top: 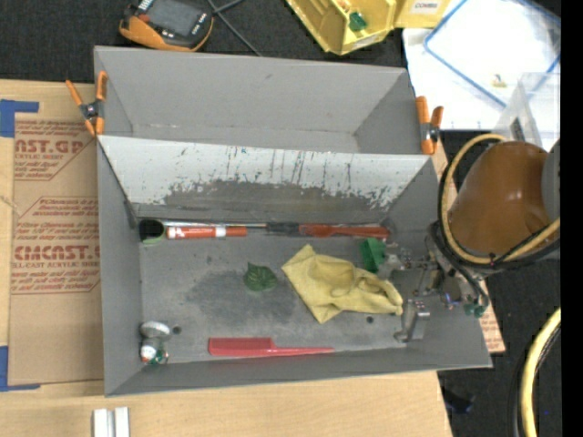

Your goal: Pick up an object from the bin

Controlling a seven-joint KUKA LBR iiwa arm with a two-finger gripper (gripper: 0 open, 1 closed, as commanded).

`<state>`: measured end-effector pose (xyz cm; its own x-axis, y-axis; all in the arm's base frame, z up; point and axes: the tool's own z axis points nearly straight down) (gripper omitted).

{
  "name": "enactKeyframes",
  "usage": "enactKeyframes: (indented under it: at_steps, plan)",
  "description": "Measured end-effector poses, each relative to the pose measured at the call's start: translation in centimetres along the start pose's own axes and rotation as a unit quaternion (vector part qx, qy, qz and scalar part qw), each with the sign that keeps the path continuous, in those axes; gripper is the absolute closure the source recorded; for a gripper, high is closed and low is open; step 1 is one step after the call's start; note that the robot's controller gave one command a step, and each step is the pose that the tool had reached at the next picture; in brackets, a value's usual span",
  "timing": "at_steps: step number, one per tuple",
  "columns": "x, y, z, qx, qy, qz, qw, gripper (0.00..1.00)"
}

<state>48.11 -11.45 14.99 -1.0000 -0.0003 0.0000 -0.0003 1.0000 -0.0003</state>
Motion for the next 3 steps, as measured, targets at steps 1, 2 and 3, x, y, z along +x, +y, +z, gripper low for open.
enactKeyframes:
  at_steps: [1,2,3]
  plan:
    - [-3.0,2.5,6.8,0.0,-0.0017,0.104,0.9946,0.0]
    - [-3.3,3.2,8.0,0.001,-0.0019,0.103,0.9946,1.0]
    - [-3.3,3.2,8.0,0.001,-0.0018,0.103,0.9946,1.0]
